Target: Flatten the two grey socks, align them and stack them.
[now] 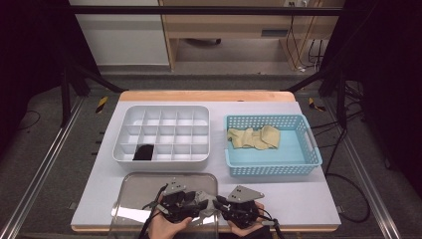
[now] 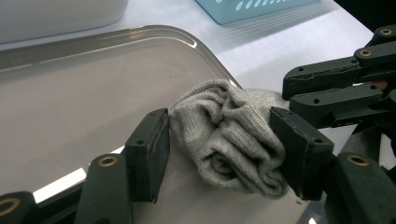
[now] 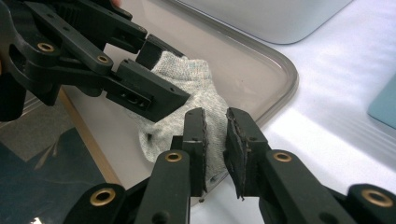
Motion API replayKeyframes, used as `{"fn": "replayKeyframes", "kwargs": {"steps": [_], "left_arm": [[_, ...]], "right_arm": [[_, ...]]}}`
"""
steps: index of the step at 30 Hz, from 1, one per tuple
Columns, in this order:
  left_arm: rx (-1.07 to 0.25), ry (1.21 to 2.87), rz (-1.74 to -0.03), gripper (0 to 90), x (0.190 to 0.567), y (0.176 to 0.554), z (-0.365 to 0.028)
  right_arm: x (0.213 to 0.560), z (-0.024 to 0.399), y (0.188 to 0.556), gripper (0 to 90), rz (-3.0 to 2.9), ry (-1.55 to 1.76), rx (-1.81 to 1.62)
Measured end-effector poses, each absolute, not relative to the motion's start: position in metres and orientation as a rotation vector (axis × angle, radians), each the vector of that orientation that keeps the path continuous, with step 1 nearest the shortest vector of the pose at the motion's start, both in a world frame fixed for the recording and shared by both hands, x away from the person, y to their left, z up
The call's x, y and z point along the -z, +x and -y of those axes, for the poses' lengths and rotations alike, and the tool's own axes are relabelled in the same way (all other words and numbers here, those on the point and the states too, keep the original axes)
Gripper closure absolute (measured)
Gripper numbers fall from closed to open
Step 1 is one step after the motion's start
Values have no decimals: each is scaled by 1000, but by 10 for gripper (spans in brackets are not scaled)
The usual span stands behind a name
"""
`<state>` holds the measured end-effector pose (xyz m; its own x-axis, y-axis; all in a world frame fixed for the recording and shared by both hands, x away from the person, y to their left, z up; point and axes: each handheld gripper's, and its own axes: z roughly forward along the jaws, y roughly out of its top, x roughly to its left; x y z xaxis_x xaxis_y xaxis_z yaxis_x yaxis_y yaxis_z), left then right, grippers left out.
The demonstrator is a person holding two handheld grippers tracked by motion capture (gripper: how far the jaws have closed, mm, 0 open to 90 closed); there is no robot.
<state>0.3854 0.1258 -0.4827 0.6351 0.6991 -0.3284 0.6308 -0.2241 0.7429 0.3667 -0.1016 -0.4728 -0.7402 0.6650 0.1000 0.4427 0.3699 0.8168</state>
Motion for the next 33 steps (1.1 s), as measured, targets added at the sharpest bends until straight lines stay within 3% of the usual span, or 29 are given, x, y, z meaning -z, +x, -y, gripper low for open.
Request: {"fn": "replayKeyframes", "kwargs": {"steps": [3,10,19,33], "left_arm": [[-125,1939,-1004,386,483,384,-125],[54,1886,-1105,518,483,389,-125],[39,1908,-1090,633,477,386,-125],[-57,1881,-1004,654,447,380,-134]], "right_arm": [[473,102,367,780,-2386,991,-1304],[473,104,368,781,-2389,1009,-1313],[468,109,369,775,-2387,1015,-1366],[459,161,374,643,-2206,1106,-1351]]}}
